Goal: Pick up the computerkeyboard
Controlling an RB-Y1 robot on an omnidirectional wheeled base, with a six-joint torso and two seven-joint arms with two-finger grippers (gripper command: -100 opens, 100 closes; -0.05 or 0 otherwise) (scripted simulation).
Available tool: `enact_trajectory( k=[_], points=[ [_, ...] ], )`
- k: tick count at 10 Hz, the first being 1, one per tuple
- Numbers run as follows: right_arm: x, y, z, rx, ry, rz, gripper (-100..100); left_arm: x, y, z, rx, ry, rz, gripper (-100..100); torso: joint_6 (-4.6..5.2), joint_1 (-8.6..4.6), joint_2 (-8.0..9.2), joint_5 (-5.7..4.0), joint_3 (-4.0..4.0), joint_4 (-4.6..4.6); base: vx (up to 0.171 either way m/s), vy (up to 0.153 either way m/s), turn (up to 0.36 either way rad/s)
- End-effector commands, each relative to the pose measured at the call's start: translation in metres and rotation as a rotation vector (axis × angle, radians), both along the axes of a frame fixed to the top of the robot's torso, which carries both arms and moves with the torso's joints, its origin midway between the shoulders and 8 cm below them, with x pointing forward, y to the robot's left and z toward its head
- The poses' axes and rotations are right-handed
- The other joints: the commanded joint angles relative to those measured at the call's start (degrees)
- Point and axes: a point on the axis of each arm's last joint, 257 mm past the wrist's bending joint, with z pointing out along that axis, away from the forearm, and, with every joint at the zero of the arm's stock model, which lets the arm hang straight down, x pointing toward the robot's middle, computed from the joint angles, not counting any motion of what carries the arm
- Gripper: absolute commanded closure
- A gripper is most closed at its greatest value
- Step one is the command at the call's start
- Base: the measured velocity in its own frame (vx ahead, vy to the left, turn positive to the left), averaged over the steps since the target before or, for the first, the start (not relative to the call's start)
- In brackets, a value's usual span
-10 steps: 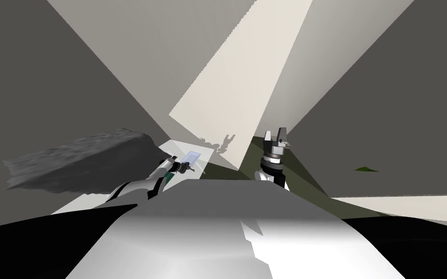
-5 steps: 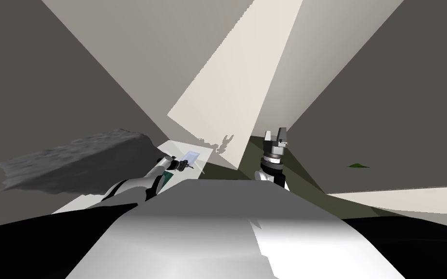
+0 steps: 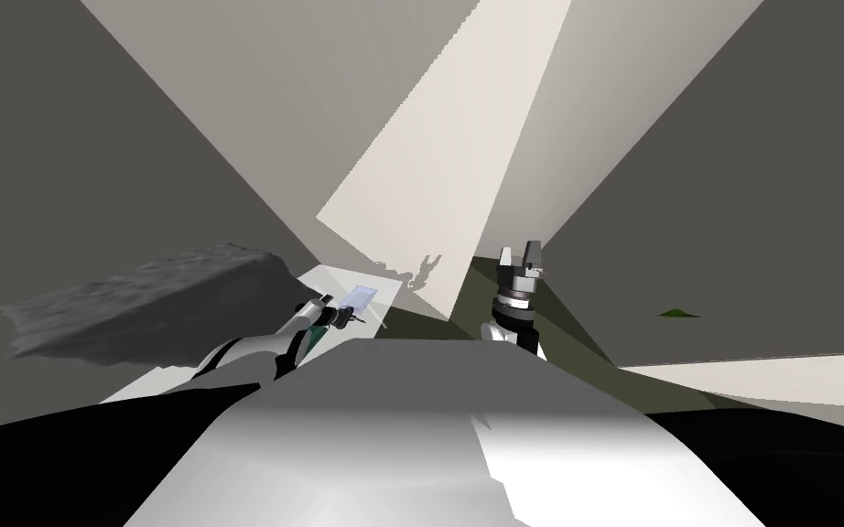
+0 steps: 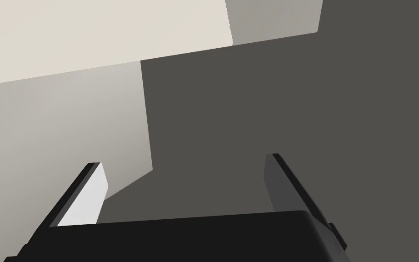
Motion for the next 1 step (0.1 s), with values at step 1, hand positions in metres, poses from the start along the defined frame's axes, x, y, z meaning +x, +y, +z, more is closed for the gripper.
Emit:
enact_trajectory(
  k=[1],
  points=[
    [0.0,0.0,0.0,0.0,0.0,0.0,0,0.0,0.0,0.0,0.0,0.0,0.0,0,0.0,0.0,0.0,0.0,0.0,0.0,0.0,0.0,0.0]
  ],
)
